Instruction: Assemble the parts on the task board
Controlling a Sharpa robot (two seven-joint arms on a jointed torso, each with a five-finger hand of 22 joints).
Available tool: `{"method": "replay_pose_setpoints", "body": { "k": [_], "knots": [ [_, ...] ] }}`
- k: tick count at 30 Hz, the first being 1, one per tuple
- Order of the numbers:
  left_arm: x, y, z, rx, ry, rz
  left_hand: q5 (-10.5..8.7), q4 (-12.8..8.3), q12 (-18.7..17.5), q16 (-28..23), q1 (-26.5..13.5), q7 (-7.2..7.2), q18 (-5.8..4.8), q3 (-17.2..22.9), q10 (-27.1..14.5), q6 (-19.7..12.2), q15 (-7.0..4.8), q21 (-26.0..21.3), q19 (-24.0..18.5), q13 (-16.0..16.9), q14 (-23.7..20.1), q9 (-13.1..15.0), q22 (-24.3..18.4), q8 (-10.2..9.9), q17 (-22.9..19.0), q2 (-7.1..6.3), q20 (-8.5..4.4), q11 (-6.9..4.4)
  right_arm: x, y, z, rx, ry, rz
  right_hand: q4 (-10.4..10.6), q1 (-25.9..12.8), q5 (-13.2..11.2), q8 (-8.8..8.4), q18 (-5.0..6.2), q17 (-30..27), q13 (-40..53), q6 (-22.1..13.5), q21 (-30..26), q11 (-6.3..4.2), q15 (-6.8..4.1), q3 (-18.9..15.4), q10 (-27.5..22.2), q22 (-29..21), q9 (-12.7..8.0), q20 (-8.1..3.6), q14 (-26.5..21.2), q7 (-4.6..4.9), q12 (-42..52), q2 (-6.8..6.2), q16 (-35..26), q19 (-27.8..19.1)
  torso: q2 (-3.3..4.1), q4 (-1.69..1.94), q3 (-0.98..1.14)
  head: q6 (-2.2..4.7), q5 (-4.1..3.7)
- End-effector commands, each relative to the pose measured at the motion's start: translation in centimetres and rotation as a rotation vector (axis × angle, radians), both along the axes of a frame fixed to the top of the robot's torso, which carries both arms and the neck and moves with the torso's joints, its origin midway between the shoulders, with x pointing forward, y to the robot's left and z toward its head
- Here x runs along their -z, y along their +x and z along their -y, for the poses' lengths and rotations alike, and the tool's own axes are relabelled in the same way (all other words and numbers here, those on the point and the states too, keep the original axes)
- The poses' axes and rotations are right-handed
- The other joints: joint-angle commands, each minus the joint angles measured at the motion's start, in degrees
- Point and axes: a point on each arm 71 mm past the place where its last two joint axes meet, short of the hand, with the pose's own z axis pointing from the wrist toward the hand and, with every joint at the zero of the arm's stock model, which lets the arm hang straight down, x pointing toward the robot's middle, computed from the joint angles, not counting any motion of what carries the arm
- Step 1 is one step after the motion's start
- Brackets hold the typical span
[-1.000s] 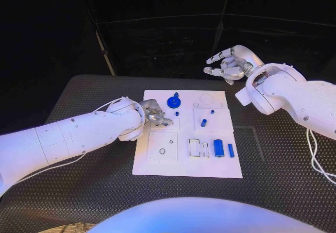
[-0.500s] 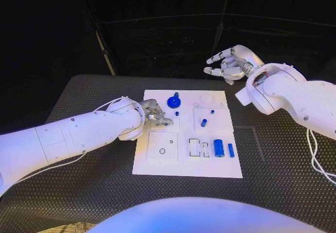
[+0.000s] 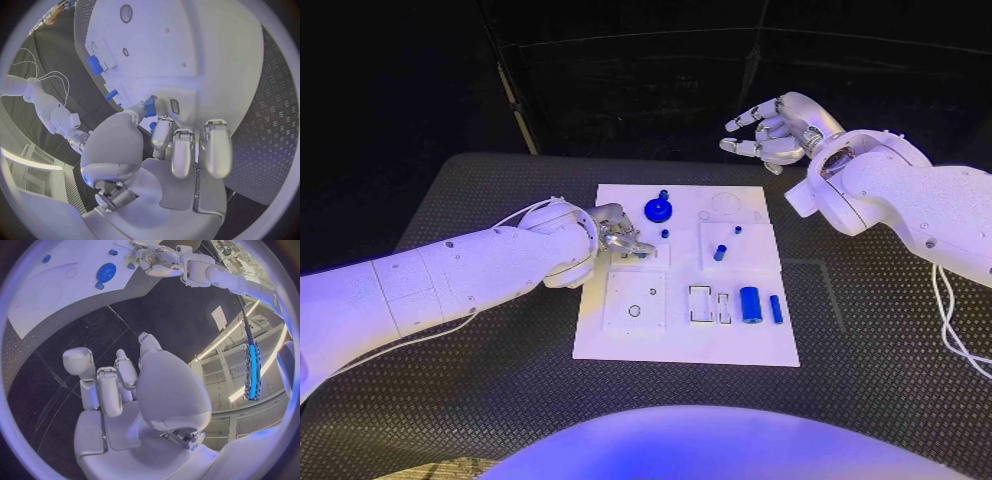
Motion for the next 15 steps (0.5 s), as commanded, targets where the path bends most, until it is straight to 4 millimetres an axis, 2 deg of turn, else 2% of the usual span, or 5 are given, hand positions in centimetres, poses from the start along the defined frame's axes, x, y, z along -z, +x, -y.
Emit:
{"method": "replay_pose_setpoints", "body": {
  "k": [1, 15],
  "knots": [
    [0.32, -0.14, -0.11, 0.008, 0.018, -0.030, 0.35, 0.2, 0.3, 0.2, -0.4, 0.16, -0.51, 0.0, 0.1, 0.2, -0.32, 0.0, 0.3, 0.0, 6.1, 0.1, 4.9, 0.1, 15.1, 0.01, -0.03, -0.11, -0.15, -0.01, -0.12, -0.010, 0.003, 0.004, 0.1, -0.1, 0.4, 0.38, 0.59, 8.0, -0.1, 0.5, -0.2, -0.24, -0.50, -0.4, 0.0, -0.1, -0.1, -0.01, 4.3, -0.09, -0.1, 0.63, -0.3, -0.2, 0.00, 0.01, -0.01, -0.11, -0.06],
    [-0.05, 0.20, -0.49, 0.012, 0.030, -0.033, 0.35, 0.0, 0.5, 0.2, -0.1, -0.01, -0.52, 0.5, 0.2, 0.4, -0.35, 0.0, 0.4, 0.3, 6.1, 0.2, 5.0, 0.3, 15.1, 0.04, -0.04, -0.23, -0.13, 0.01, -0.17, -0.010, 0.003, 0.004, 0.1, -0.1, 0.4, 0.38, 0.59, 8.0, -0.1, 0.5, -0.2, -0.24, -0.50, -0.4, 0.0, -0.1, -0.1, -0.01, 4.3, -0.09, -0.1, 0.63, -0.3, -0.2, 0.01, 0.00, -0.02, -0.11, 0.07]
  ]
}}
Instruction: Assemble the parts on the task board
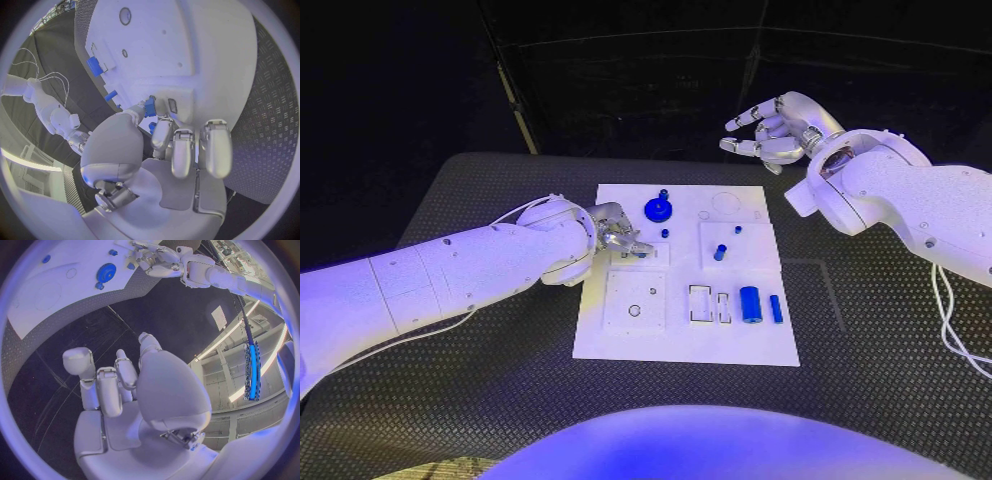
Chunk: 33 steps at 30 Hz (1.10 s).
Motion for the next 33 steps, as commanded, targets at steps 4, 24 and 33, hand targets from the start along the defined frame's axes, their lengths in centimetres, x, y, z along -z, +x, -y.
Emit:
{"method": "replay_pose_setpoints", "body": {
  "k": [4, 24, 33],
  "knots": [
    [0.03, 0.16, -0.32, 0.001, 0.019, -0.020, 0.35, -0.1, 0.3, 0.2, 0.0, -0.04, -0.51, 0.5, 0.3, 0.4, -0.36, 0.0, 0.4, 0.1, 6.1, 0.1, 5.0, 0.4, 15.1, 0.05, -0.05, -0.25, -0.14, 0.00, -0.14, -0.010, 0.002, 0.004, 0.1, -0.1, 0.4, 0.38, 0.59, 8.0, -0.1, 0.5, -0.2, -0.24, -0.49, -0.4, 0.0, -0.1, -0.1, 0.00, 4.3, -0.10, -0.1, 0.63, -0.3, -0.2, 0.00, -0.01, 0.02, -0.06, 0.06],
    [-0.24, 0.55, 0.22, 0.016, 0.025, -0.024, 0.33, 0.0, 0.3, 0.2, -0.2, -0.04, -0.51, 0.6, 0.3, 0.5, -0.39, 0.0, 0.4, 0.2, 6.1, 0.2, 5.0, 0.5, 15.1, -0.05, -0.07, -0.27, -0.13, 0.02, -0.20, -0.011, 0.003, 0.004, 0.1, -0.1, 0.4, 0.38, 0.59, 8.0, -0.1, 0.5, -0.2, -0.24, -0.49, -0.4, 0.0, -0.1, -0.1, 0.00, 4.3, -0.10, -0.1, 0.63, -0.3, -0.2, 0.01, -0.02, 0.04, -0.18, 0.00],
    [-0.22, 0.48, 0.45, 0.029, 0.030, -0.033, 0.33, -0.9, 0.4, 0.2, 0.8, -0.25, -0.51, 1.2, 0.4, 0.6, -0.47, 0.0, 0.4, 0.3, 6.1, 0.4, 5.0, 0.8, 15.1, -0.14, -0.14, -0.41, -0.10, 0.05, -0.23, -0.012, 0.002, 0.003, 0.1, -0.1, 0.4, 0.38, 0.59, 8.0, -0.1, 0.5, -0.2, -0.24, -0.49, -0.4, 0.0, -0.1, -0.1, 0.00, 4.3, -0.10, -0.1, 0.63, -0.3, -0.2, -0.01, 0.01, 0.03, -0.20, -0.02]
  ]
}}
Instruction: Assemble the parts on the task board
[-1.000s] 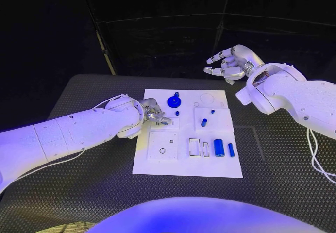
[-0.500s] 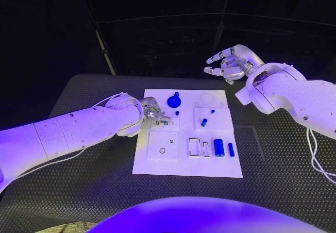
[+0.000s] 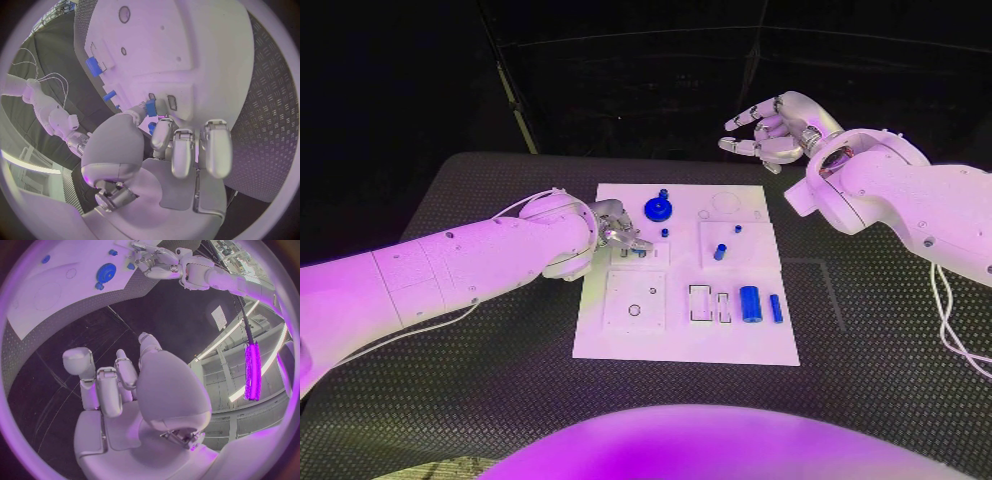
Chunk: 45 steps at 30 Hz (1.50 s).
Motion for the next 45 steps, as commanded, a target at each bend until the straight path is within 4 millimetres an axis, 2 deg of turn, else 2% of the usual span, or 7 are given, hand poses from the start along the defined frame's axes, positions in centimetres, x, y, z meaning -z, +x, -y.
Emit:
{"method": "replay_pose_setpoints", "body": {
  "k": [1, 11, 45],
  "knots": [
    [0.1, -0.1, 0.2, 0.016, 0.011, -0.022, 0.33, -0.6, 0.2, 0.2, 1.1, -0.07, -0.52, 0.5, 0.2, 0.3, -0.49, 0.0, 0.4, 0.1, 6.1, 0.1, 5.0, 0.3, 15.1, -0.18, -0.16, -0.23, -0.1, 0.0, -0.1, -0.011, 0.002, 0.004, 0.1, -0.1, 0.4, 0.38, 0.59, 8.0, -0.1, 0.5, -0.2, -0.24, -0.49, -0.4, 0.0, -0.1, -0.1, -0.01, 4.3, -0.09, -0.1, 0.63, -0.3, -0.2, -0.01, 0.02, -0.03, -0.04, 0.01],
    [0.2, -0.2, 0.3, 0.030, 0.018, -0.036, 0.35, -2.4, 0.3, 0.2, 3.2, -0.24, -0.51, 2.1, 0.3, 0.1, -0.59, -0.1, 0.3, 0.2, 6.1, 0.3, 5.0, 0.5, 15.1, 0.28, -0.26, -0.39, -0.1, 0.0, -0.2, -0.011, 0.002, 0.003, 0.1, -0.3, 0.6, 0.42, 0.60, 8.0, 0.0, 0.5, -0.3, -0.25, -0.50, -0.6, 0.0, -0.2, -0.1, -0.02, 4.3, -0.11, 0.0, 0.72, -0.3, -0.2, -0.02, 0.01, -0.02, -0.15, 0.02],
    [-0.9, 0.5, 0.9, 0.080, 0.051, -0.059, 0.37, -3.7, 1.0, 0.2, 4.2, -0.47, -0.48, 3.9, 0.9, 0.8, -0.62, -0.3, 0.3, 1.1, 6.1, 0.5, 5.0, 0.7, 15.1, 1.17, -0.30, -0.56, -0.1, 0.0, -0.3, -0.015, 0.002, 0.000, 0.1, -0.3, 0.6, 0.42, 0.60, 8.0, 0.0, 0.5, -0.3, -0.25, -0.50, -0.6, 0.0, -0.2, -0.1, -0.02, 4.3, -0.11, 0.0, 0.72, -0.3, -0.2, 0.04, 0.02, 0.01, -0.15, -0.12]
  ]
}}
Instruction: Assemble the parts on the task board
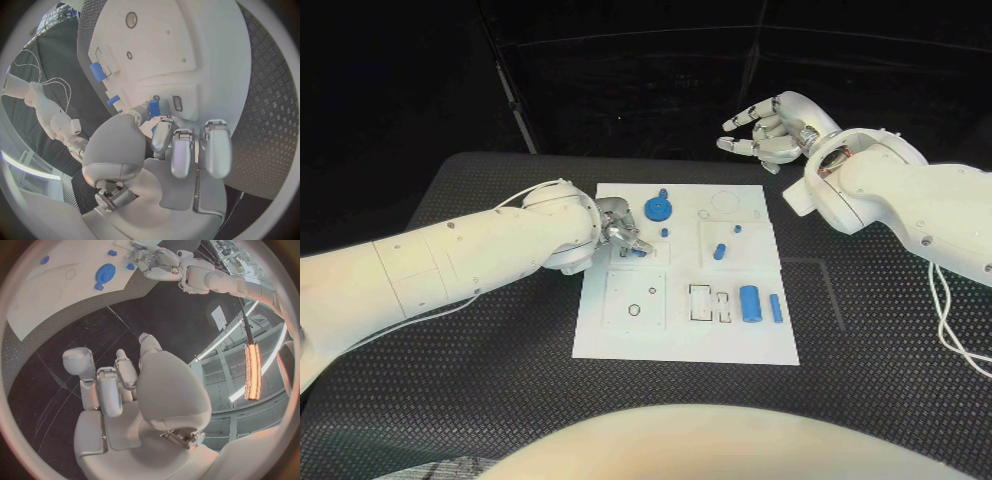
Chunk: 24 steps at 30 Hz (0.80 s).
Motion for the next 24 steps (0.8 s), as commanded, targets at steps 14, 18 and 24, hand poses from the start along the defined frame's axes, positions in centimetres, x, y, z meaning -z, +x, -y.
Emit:
{"method": "replay_pose_setpoints", "body": {
  "k": [14, 18, 24],
  "knots": [
    [-0.11, 0.90, 0.77, 0.039, 0.050, -0.049, 0.12, 0.6, 0.3, 0.2, -1.2, 0.05, -0.48, -0.2, 0.4, 0.4, -0.30, -0.4, 0.1, 0.0, 5.8, 0.1, 5.0, 0.2, 15.1, 0.00, -0.05, 0.22, -0.14, -0.01, -0.24, -0.012, 0.002, 0.003, -0.1, 0.0, 0.2, 0.13, 0.60, 8.0, 0.0, 0.5, -0.3, -0.25, -0.51, -0.3, 0.0, -0.1, -0.1, -0.02, 4.3, -0.11, 0.0, 0.41, -0.3, -0.2, 0.03, -0.03, -0.03, 0.01, -0.07],
    [-0.09, 0.92, 0.85, 0.048, 0.058, -0.059, 0.12, 0.7, 0.3, 0.2, -1.4, 0.05, -0.49, -0.3, 0.4, 0.5, -0.29, -0.4, 0.1, 0.0, 5.8, 0.2, 5.0, 0.3, 15.1, -0.01, -0.04, 0.23, -0.12, 0.00, -0.22, -0.012, 0.002, 0.002, -0.1, 0.0, 0.2, 0.13, 0.60, 8.0, 0.0, 0.5, -0.3, -0.25, -0.51, -0.3, 0.0, -0.1, -0.1, -0.02, 4.3, -0.11, 0.0, 0.41, -0.3, -0.2, 0.02, 0.00, -0.07, 0.01, -0.10],
    [-0.06, 0.93, 0.85, 0.054, 0.065, -0.067, 0.13, 0.7, 0.3, 0.2, -1.4, 0.05, -0.47, -0.3, 0.4, 0.5, -0.29, -0.4, 0.0, 0.0, 5.8, 0.2, 4.9, 0.3, 15.1, 0.02, -0.04, 0.23, -0.10, 0.01, -0.25, -0.013, 0.001, 0.000, -0.1, 0.0, 0.2, 0.13, 0.60, 8.0, 0.0, 0.5, -0.3, -0.25, -0.51, -0.3, 0.0, -0.1, -0.1, -0.02, 4.3, -0.11, 0.0, 0.41, -0.3, -0.2, -0.01, 0.05, -0.06, 0.01, -0.11]
  ]
}}
